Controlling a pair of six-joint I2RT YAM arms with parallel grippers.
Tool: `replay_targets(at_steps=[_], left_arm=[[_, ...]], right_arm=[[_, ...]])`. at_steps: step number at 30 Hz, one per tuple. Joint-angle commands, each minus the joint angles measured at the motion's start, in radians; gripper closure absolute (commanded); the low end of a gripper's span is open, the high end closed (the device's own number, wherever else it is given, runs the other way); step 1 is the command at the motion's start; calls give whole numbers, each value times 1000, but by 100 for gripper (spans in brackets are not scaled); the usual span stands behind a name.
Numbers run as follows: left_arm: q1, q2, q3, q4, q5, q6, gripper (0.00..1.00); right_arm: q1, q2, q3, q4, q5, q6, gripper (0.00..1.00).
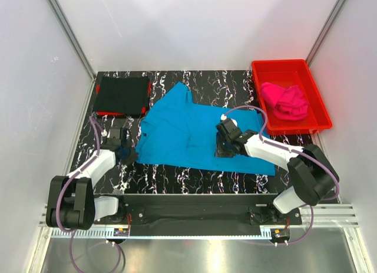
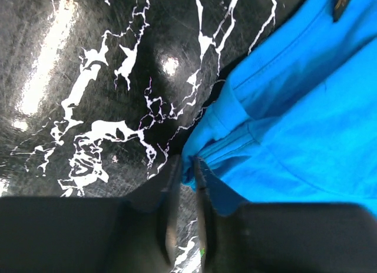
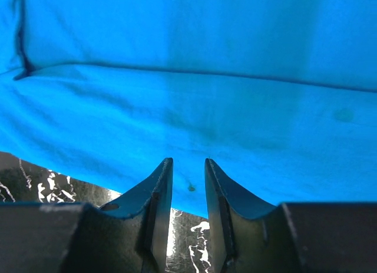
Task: Fold and stack the t-shirts
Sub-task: Fold the tshirt
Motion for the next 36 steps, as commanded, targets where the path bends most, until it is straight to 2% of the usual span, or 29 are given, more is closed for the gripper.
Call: replay_targets(at_steps=[1,3,6,13,18,26,32,33,35,36], left_arm=[[3,49,20,-1,-59,-18,89],[3,78,37,-30,-87,-35,96],[4,99,51,-65,-119,-61,100],[11,98,63,-154,-173,-101,100],[11,63,59,-208,-152,-124,100],[11,24,-24,-224,-121,-179,100],[11,-35,-14,-286,-153,-197,100],[11,-48,-14,-294,-152,-211,97],[9,-86,-12,-309,-129,-220,81],[9,-101,9,-320,-122,-225,65]], right_arm=[[-16,10,-9,18,23,9,65],[-24,18,-12,3,29,18,65],[-30,18,-22,-16,37,35,65],[-39,18,-75,-53,60,89,66],[-39,30,-111,-87,58,176,67],[-37,-46,-211,-99,42,274,64],[-39,-129,-242,-136,32,310,64],[-39,-155,-242,-142,31,311,64],[-37,-187,-236,-162,23,296,63],[-39,-224,-221,-166,13,284,61]])
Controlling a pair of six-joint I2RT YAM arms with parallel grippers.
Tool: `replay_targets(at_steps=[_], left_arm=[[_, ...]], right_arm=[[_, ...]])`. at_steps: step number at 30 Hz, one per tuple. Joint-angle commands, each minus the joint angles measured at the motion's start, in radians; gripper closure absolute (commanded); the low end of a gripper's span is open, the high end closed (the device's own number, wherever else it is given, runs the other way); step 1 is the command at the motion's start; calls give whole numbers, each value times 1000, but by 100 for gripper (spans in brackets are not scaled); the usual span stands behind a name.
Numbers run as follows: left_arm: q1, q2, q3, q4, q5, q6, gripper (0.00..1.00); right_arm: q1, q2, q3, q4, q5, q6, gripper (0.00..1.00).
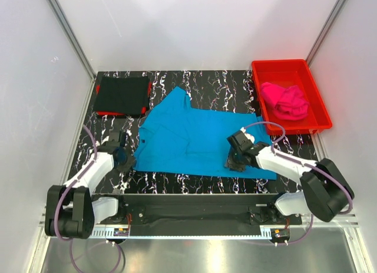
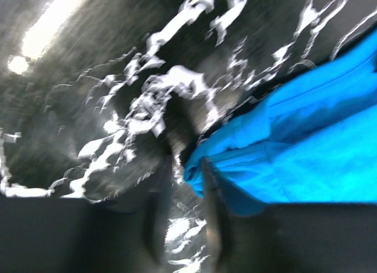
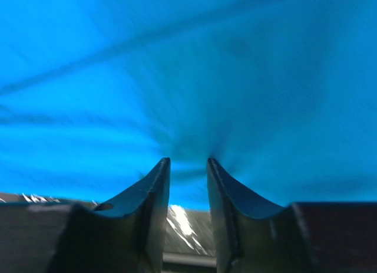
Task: Fold and stack the t-shirts
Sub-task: Fold the tshirt
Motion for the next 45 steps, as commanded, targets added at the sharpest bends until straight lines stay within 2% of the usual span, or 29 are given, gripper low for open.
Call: replay_targets(at_steps=[1,4,6,8,12,14,15,21,23,27,33,38,45], left_arm=[[5,-69,19,-126,-29,-18,59],[7,-108,156,-159,-32,29,43],[7,-94,298,-154,-21,118,41],[7,-65,393,-124,-9,166,39],[7,53,620,-39,48,265,37],[7,157,732,16,104,295,37],[7,191,765,36,117,328,37],[7,488,1031,114,347,462,38],[7,597,1105,107,407,485,38],[7,760,1236,104,427,510,39],[-1,1001,1401,84,428,510,40],[-18,1101,1461,104,471,525,42],[-42,1211,1582,53,421,580,42]], right_arm=[[-3,-82,6,-132,-12,-25,59],[-3,-113,107,-101,-100,-195,52],[-6,-92,228,-96,-88,-253,45],[-17,-55,320,-80,-88,-342,42],[-37,148,567,-41,-81,-488,43],[-45,236,736,-35,-81,-565,46],[-52,329,847,-37,-54,-585,47],[-106,681,1286,-119,-115,-660,47],[-138,727,1339,-130,-134,-683,46],[-198,812,1388,-81,-322,-732,44],[-224,989,1544,-96,-362,-732,46],[-224,1132,1654,-52,-469,-669,48],[-224,1223,1683,49,-568,-626,45]])
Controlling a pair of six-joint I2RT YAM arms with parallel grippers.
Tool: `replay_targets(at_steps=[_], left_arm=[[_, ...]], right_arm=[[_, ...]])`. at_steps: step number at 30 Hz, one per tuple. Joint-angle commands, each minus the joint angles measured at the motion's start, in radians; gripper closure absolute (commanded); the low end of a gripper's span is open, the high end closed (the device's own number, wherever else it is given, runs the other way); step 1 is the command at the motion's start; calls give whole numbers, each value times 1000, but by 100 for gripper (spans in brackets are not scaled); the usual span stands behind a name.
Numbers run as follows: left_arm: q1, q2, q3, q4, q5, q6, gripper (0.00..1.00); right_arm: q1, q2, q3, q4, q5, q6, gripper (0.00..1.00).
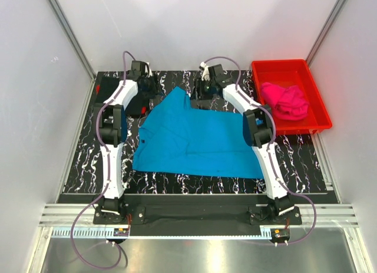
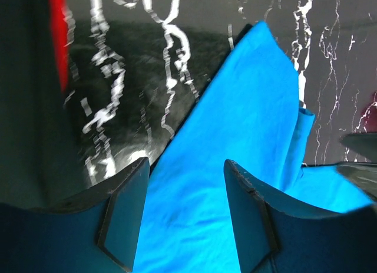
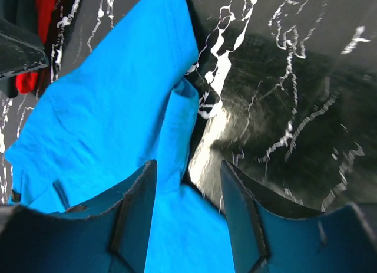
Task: Fold and stack the t-shirts
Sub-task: Fold the tshirt
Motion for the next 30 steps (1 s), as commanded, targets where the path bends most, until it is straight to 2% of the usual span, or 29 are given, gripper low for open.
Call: replay_targets(at_steps=[1,6,15,17,19,20,21,23,24,25,27,30], left_arm=[[-10,16,96,8,-2,43,42],[-36,76,153,-28,-59,77,42],[-64,169,234,-62,-114,103,39],[-64,183,254,-64,-98,95,39],[-64,197,256,-61,-91,91,40],[-64,200,254,-58,-88,88,45],[-64,203,256,-50,-85,86,49],[-64,209,267,-51,-81,86,64],[-63,208,276,-51,-79,84,82],[-62,206,279,-51,-82,81,90],[-56,194,277,-48,-99,68,100],[-38,177,265,-35,-110,34,100]], right_arm=[[10,29,68,101,-102,48,44],[10,83,80,178,-142,112,44],[11,155,135,198,-70,189,47],[11,166,151,207,-71,193,56],[10,166,146,216,-71,190,70],[10,158,141,219,-58,186,84],[10,155,138,228,-51,177,89],[10,134,122,237,-33,164,99],[10,125,115,248,-24,160,100],[8,115,105,257,-13,152,100],[6,79,63,286,27,154,100],[-1,34,-3,320,64,166,100]])
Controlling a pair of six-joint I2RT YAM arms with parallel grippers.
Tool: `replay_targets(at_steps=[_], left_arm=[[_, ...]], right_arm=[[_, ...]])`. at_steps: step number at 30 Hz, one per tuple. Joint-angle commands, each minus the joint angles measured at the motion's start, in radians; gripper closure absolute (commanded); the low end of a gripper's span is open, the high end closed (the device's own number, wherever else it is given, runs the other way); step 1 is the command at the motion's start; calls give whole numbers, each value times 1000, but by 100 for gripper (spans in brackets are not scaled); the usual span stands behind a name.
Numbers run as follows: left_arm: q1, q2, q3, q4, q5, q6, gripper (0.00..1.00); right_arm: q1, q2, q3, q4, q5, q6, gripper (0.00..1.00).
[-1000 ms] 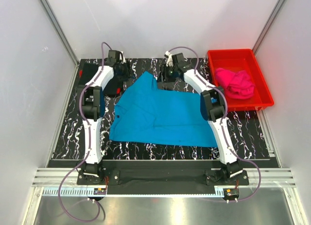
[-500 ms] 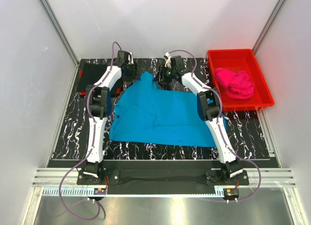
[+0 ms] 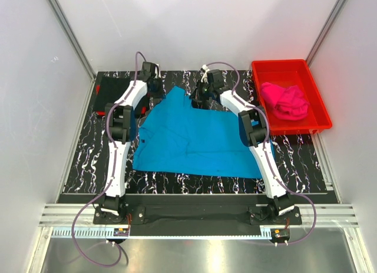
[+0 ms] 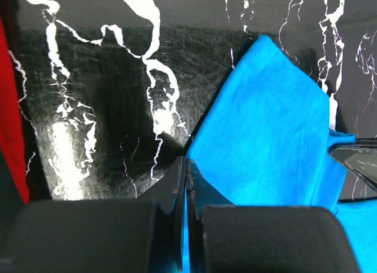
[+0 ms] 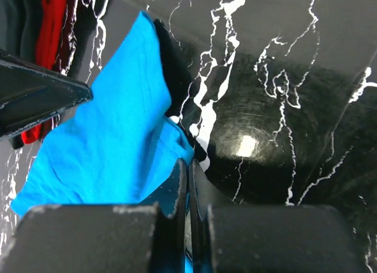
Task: Fold and stack the t-shirts
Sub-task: Fold the tshirt
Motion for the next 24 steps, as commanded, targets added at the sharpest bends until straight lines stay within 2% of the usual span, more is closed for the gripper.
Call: replay_targets(at_steps=[1,5,8,20,21,24], left_arm=[[28,-23,15,29,-10,-48,100],[82,-55,-56,99,64,-168,100],[97,-89,-102,159,110,-205,100],[98,-174,-155,260,278,-187,100],[98,-179,-158,262,288,-185,98],[98,-205,-180,247,248,-174,77]], right_arm=[[-2,-116,-57,88,81,-8,100],[-14,-136,-101,95,109,14,100],[-14,-144,-123,117,90,23,100],[-16,-213,-175,249,17,-8,100],[-16,-217,-175,255,11,-12,100],[-16,-225,-169,261,-46,-20,100]])
